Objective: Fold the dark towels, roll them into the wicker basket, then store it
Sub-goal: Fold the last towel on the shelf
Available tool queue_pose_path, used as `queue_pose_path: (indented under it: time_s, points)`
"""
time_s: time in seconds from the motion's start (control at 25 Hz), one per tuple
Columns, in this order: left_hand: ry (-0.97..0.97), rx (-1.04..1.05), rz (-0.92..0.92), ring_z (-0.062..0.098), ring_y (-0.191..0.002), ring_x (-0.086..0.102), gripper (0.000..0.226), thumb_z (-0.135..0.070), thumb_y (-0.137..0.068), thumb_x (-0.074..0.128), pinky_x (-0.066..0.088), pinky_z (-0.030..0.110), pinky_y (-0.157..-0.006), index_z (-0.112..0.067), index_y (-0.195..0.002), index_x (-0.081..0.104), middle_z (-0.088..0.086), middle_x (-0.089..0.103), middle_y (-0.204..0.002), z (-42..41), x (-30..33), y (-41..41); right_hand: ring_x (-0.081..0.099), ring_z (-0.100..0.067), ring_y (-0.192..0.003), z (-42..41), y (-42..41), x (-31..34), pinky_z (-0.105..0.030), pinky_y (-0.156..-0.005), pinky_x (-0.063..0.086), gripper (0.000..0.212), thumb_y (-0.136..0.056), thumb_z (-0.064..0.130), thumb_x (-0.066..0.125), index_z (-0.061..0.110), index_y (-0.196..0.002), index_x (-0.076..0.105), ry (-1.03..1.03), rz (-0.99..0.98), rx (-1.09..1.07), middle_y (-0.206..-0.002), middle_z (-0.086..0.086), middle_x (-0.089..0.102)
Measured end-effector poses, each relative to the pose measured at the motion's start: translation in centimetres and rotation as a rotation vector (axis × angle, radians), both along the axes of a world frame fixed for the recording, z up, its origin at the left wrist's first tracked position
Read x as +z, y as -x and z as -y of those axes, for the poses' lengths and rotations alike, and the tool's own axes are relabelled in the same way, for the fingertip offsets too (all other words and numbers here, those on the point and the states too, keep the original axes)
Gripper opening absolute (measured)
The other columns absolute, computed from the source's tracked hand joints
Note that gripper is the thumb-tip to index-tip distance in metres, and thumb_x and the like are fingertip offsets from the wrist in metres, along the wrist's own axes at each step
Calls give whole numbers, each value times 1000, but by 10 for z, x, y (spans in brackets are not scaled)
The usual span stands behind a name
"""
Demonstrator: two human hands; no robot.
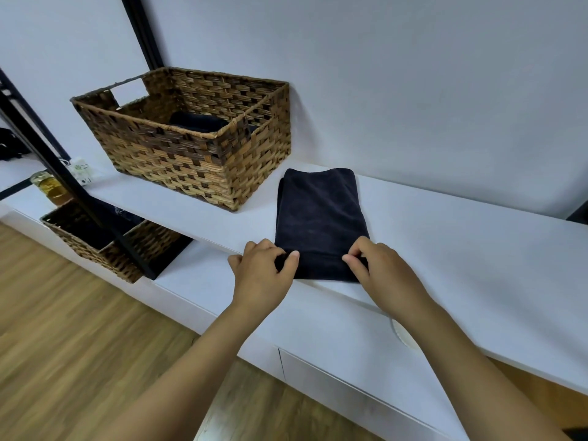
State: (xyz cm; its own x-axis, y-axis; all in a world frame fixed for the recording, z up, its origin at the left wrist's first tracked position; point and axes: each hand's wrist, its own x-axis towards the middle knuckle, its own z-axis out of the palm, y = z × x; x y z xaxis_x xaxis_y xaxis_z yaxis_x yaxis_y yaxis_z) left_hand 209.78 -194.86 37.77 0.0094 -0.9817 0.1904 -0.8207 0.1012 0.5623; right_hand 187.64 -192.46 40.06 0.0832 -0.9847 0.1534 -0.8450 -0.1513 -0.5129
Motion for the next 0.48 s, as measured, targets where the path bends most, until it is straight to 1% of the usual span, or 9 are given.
queue_pose_path:
  time_s: [0.08, 0.12, 0.16, 0.2, 0.24, 0.32, 0.36, 0.4, 0.48]
  points:
    - [-11, 57, 31, 14, -97, 46, 24, -46, -97, 54, 26, 37, -89, -25, -89, 60, -11, 52, -92, -1, 4, 1, 44, -18, -57, 1, -3, 4, -34, -53, 39, 25, -101, 37, 54, 21, -87, 42, -22, 9, -7, -67, 1, 51]
    - [28, 81, 62, 15, -95, 45, 18, -43, -95, 57, 26, 38, -87, -26, -89, 55, -11, 50, -91, -3, 7, 0, 39, -17, -55, 2, -4, 6, -32, -52, 36, 28, -100, 37, 55, 20, -84, 39, -29, 2, -10, -65, 1, 49]
    - [115, 87, 128, 16, -93, 45, 14, -38, -93, 60, 26, 38, -84, -27, -90, 51, -11, 49, -92, -4, 10, 0, 37, -16, -55, 4, -5, 7, -30, -52, 34, 31, -100, 37, 57, 19, -82, 38, -33, -13, -19, -66, 1, 47]
    - [246, 60, 211, 18, -92, 45, 13, -30, -91, 63, 26, 38, -81, -27, -92, 51, -9, 50, -93, -5, 13, 1, 38, -16, -57, 6, -5, 9, -29, -53, 33, 33, -99, 37, 58, 19, -80, 38, -34, -35, -31, -70, 2, 47]
    - [393, -13, 278, 21, -90, 47, 14, -20, -88, 66, 27, 38, -79, -26, -94, 55, -7, 53, -94, -7, 14, 7, 41, -17, -59, 8, -5, 9, -28, -53, 34, 34, -99, 37, 59, 20, -78, 38, -36, -60, -39, -75, 4, 47]
    - [623, -280, 347, 25, -81, 53, 16, -7, -84, 69, 33, 38, -72, -20, -93, 66, -2, 59, -89, -12, 10, 25, 47, -17, -63, 13, -3, 9, -29, -55, 36, 35, -97, 40, 61, 22, -76, 39, -49, -100, -44, -82, 5, 46]
    - [676, -408, 355, 25, -77, 54, 14, -6, -85, 68, 37, 39, -69, -17, -94, 69, 0, 61, -86, -16, 3, 35, 49, -17, -65, 14, -2, 8, -28, -55, 36, 35, -96, 41, 61, 24, -75, 40, -55, -106, -37, -83, 5, 46]
    - [694, -494, 349, 25, -76, 55, 12, -7, -87, 68, 41, 39, -67, -14, -96, 72, 0, 63, -86, -19, -5, 42, 49, -16, -66, 16, -1, 8, -28, -55, 36, 35, -95, 43, 62, 25, -74, 41, -55, -100, -29, -82, 6, 47]
    - [658, -521, 290, 23, -77, 57, 16, -8, -88, 70, 45, 36, -68, -11, -103, 74, 1, 67, -91, -18, -20, 44, 51, -16, -68, 18, 3, 6, -28, -56, 37, 36, -94, 46, 63, 25, -72, 43, -43, -83, -27, -80, 6, 49]
